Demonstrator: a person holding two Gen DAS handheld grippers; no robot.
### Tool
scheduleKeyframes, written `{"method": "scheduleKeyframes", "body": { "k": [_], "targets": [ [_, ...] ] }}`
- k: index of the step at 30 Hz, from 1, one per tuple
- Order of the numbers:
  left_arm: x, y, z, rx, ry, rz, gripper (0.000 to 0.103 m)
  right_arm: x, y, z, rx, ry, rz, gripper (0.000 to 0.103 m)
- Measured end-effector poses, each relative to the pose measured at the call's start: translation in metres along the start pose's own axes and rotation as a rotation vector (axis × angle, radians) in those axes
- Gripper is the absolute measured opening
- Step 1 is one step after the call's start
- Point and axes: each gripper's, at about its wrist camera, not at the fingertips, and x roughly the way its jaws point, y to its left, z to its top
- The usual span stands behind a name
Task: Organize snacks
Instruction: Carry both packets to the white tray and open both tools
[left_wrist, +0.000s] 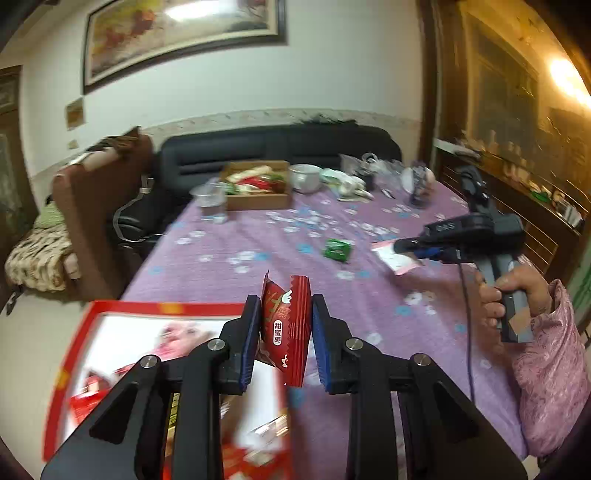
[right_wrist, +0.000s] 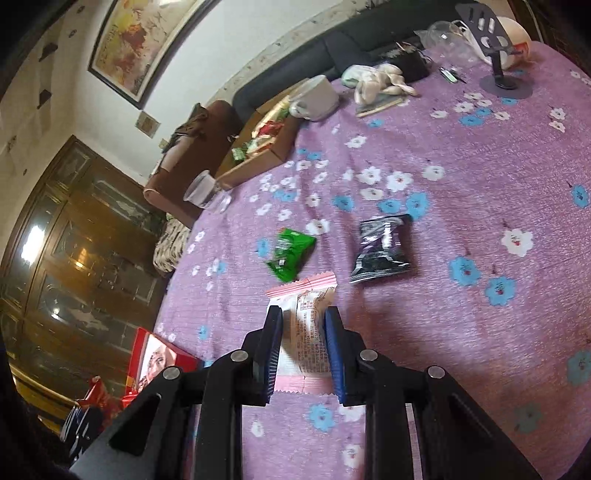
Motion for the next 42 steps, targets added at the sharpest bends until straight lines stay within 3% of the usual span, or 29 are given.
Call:
{"method": "scheduleKeyframes", "body": {
  "k": [10,15,24,29,35,42],
  "targets": [
    [-0.056,0.083,-0.023,-0.099,-0.079,0.163,0.025,-0.01,0.084,-0.035,-0.175,-0.105,0.045,0.023],
    [-0.054,0.11,-0.04,-0.17,-0.07,0.185,0.025,-0.002,0.146,-0.07,-0.275,-0.094,0.08,0.023],
    [-0.053,0.135,-0.065,-0.217,-0.043,0.183,0.025,0.023,0.224,-0.122,-0.375,-0.037,0.256,0.023],
    [-0.047,0.137,-0.072,-0.224,-0.021,0.158,0.025,0.04,0.243,-0.143,-0.407,-0.025,0.291,0.023],
    [-0.033,0.129,-0.074,-0.193,0.012,0.126,0.025,0.063,0.255,-0.158,-0.437,0.015,0.273,0.023],
    [-0.024,0.122,-0.074,-0.154,0.027,0.171,0.025,0.071,0.246,-0.161,-0.442,0.012,0.278,0.025]
  ]
}}
